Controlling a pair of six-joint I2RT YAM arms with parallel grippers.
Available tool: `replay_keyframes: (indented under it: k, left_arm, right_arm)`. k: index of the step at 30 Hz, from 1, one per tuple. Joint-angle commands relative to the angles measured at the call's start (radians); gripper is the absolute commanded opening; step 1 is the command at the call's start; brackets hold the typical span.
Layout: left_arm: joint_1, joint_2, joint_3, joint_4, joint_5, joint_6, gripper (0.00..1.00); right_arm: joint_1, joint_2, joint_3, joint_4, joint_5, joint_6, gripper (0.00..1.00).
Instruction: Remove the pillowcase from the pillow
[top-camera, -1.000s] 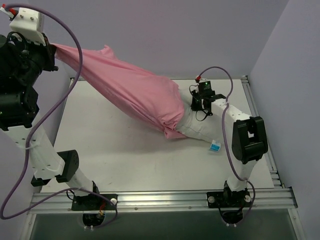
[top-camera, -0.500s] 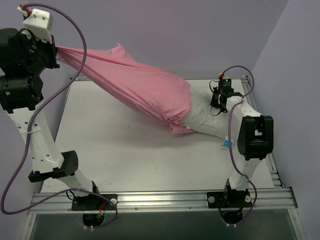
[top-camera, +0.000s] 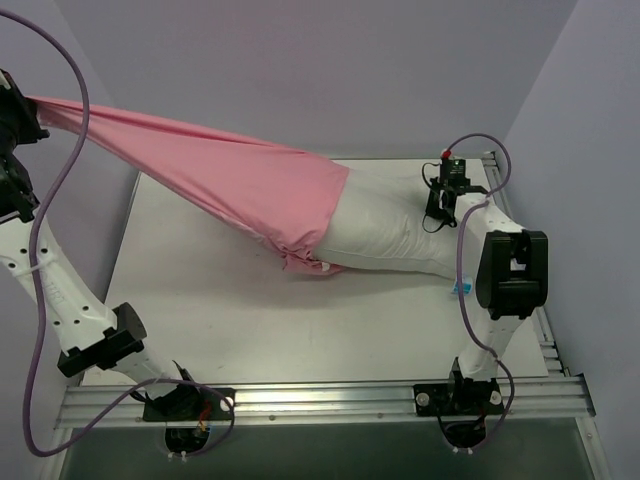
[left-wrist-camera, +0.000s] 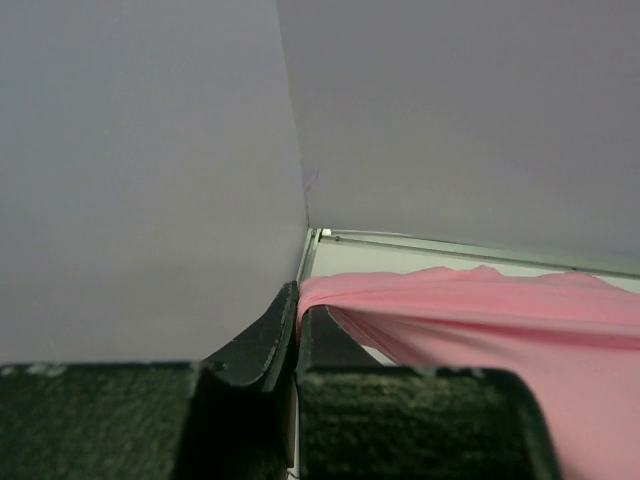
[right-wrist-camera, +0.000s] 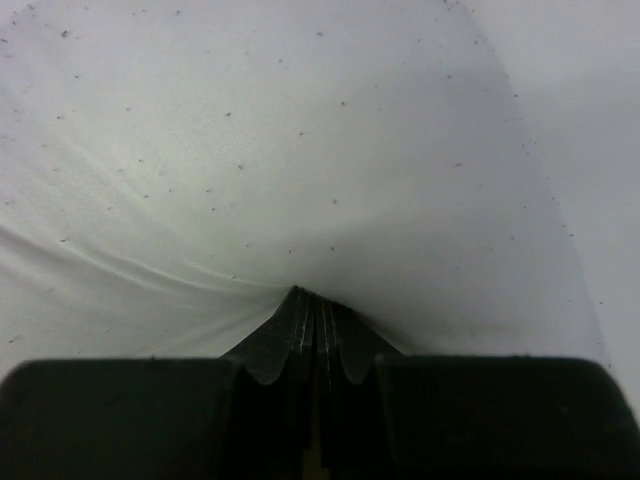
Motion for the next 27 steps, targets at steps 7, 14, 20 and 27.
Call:
replay_keyframes:
  k: [7, 14, 20, 27]
  left_arm:
    - [0.106, -0.041, 0.121, 0.375, -0.195, -0.003, 0.02]
    - [0.192, -0.066, 0.071, 0.409, -0.056, -0.07, 0.02]
    - [0.138, -0.179, -0.217, 0.541, 0.1, -0.146, 0.02]
    - [-0.069, -0.262, -0.459, 0.411, 0.129, 0.023, 0.02]
  right_arm:
    - [-0.185, 0.174, -0.092, -0.246, 0.339, -0.092, 0.0]
    - [-0.203, 0.164, -0.081, -0.24, 0.296, -0.084, 0.0]
    - [-0.154, 0.118, -0.1, -0.211, 0.195, -0.053, 0.0]
    - [-0.131, 0.015, -0.173, -0.098, -0.006, 0.037, 0.0]
